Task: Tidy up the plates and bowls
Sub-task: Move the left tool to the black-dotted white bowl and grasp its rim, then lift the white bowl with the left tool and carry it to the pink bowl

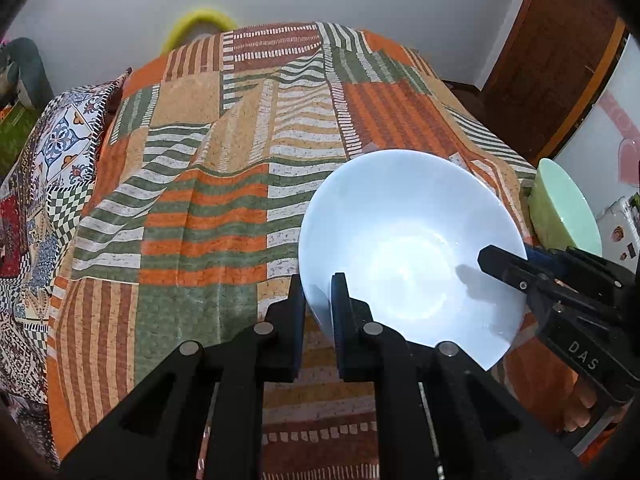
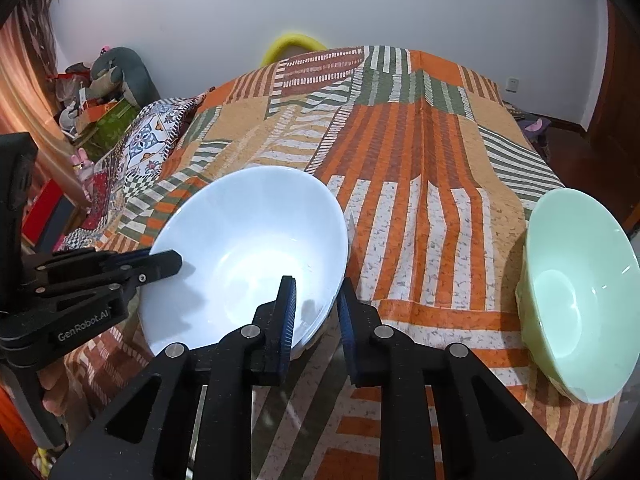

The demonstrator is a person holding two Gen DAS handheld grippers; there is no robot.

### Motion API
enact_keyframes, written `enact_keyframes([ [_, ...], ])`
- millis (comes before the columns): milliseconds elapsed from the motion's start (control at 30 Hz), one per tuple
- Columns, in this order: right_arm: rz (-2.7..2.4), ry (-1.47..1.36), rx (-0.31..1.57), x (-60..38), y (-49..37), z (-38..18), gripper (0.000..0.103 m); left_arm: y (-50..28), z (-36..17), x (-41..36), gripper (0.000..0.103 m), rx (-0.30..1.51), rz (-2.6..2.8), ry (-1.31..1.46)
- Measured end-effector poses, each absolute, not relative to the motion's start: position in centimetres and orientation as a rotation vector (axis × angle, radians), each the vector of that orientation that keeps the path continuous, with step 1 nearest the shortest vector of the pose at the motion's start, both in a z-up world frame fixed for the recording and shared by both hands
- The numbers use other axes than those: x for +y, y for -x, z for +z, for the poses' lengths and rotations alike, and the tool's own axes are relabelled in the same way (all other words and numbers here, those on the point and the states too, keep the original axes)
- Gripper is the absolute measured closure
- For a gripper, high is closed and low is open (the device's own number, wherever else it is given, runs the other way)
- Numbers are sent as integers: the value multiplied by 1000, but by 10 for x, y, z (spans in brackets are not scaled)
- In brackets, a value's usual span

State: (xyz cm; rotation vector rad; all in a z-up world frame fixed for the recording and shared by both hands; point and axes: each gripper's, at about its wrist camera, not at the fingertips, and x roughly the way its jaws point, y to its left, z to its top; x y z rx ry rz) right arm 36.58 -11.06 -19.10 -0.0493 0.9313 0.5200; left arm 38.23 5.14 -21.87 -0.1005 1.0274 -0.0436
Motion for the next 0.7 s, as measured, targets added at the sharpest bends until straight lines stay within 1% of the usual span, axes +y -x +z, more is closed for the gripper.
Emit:
enact_keyframes([
  [267, 538, 39, 901, -113, -350, -174, 84, -359, -197, 50, 92, 990, -28, 87],
  [700, 578, 29, 808, -111, -299, -124, 84, -293, -132, 53, 92, 897, -13, 91],
])
